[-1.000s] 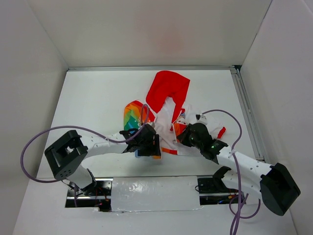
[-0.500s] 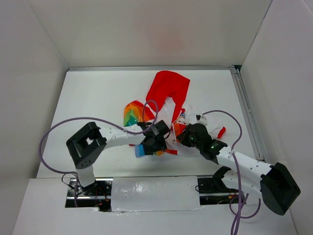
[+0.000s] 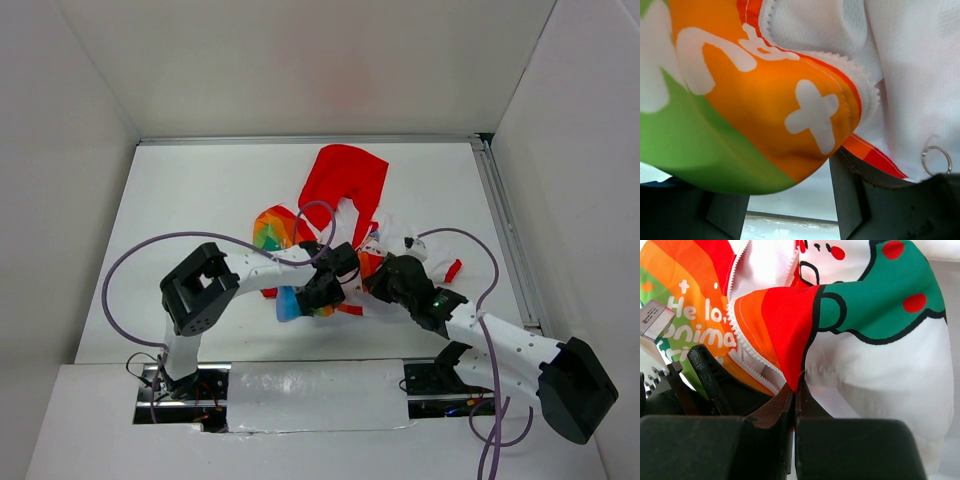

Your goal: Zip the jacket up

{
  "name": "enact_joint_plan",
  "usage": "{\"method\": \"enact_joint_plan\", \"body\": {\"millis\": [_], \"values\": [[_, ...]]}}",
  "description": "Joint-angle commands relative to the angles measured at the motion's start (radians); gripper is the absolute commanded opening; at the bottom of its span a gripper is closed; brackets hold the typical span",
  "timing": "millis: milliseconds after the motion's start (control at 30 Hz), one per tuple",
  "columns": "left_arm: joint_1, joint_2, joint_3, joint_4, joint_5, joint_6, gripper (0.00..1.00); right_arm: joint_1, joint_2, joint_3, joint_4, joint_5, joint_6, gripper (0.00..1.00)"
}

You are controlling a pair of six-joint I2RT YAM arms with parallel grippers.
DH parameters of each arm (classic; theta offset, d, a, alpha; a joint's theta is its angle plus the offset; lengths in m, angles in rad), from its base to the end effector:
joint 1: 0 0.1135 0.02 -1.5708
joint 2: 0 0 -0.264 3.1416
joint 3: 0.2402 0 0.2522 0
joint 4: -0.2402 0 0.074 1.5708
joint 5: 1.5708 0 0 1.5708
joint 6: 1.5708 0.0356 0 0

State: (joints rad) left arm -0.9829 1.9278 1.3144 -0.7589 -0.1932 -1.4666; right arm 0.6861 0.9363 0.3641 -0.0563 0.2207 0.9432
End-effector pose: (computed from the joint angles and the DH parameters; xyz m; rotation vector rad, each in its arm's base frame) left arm 0.2101 -0.3029 0.1621 -0.7187 2.7973 -0.1756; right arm 0.1519 0.1143 0.1800 0.4163 2.2255 0.6659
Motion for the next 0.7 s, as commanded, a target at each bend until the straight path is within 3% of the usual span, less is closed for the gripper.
{"method": "enact_joint_plan", "body": {"millis": [0,233,300,333,533,667], "values": [[-0.017,0.132,-0.029,-0.060,-0.052,0.009,0.70,0.013,-0.017,-0.013,-0.027,0.045,0.020,0.00],[-0.023,0.165,-0.053,0.076,-0.011,0.130,0.51,0.016,-0.024,-0.013,-0.036,0.062,0.037,0.00],[-0.025,0.163,-0.060,0.075,-0.002,0.117,0.08,0.016,-0.024,-0.014,-0.042,0.068,0.039,0.00],[-0.025,0.166,-0.057,0.061,-0.005,0.109,0.00,0.016,-0.024,-0.016,-0.043,0.069,0.042,0.00],[-0.025,0.134,-0.072,0.075,0.014,0.137,0.00,0.018,-0.017,-0.016,-0.040,0.072,0.045,0.00],[-0.023,-0.004,-0.109,0.101,0.034,0.220,0.00,0.013,-0.016,0.010,-0.083,0.120,0.035,0.00]]}}
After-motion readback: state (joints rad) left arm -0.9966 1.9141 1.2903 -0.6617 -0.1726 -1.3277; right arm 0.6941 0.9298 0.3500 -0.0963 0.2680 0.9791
